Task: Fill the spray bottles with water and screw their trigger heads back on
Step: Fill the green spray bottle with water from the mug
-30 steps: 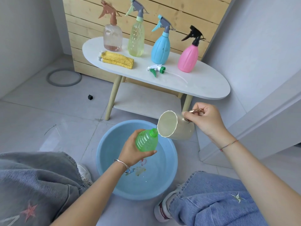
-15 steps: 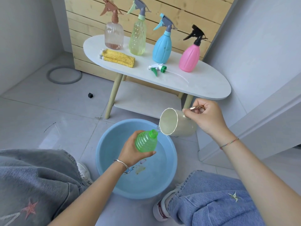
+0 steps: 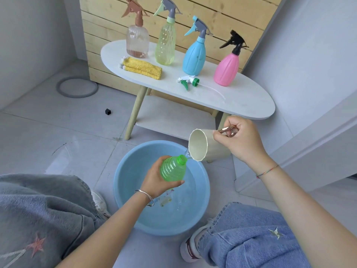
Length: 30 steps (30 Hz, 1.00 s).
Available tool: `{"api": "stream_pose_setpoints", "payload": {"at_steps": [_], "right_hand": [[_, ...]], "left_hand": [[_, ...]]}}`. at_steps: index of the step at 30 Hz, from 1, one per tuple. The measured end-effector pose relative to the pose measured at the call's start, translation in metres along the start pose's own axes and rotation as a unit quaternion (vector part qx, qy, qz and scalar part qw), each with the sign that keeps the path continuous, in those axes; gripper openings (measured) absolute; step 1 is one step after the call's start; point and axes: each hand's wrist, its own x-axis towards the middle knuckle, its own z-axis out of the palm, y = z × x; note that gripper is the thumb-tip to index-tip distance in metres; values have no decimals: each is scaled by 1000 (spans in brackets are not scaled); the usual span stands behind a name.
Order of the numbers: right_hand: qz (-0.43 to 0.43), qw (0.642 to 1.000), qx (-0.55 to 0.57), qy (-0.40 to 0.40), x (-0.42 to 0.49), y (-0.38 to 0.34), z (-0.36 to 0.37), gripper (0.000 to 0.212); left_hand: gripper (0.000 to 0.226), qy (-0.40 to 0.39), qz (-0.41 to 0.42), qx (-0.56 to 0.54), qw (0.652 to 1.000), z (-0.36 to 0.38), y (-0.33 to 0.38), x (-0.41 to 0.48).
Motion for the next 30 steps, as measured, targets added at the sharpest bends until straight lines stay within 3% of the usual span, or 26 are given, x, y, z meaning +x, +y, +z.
{"api": "stream_pose_setpoints", "payload": {"at_steps": [10,30], "right_hand": [[-65,997,-29,-10,0,-3,7,43],[-242,960,-136,-37,1,-5,25,33]], "left_hand": [[68,2,-4,-4,1000,1,0,-1],[68,4,-9,-16,1000,3,-5,-2]]}}
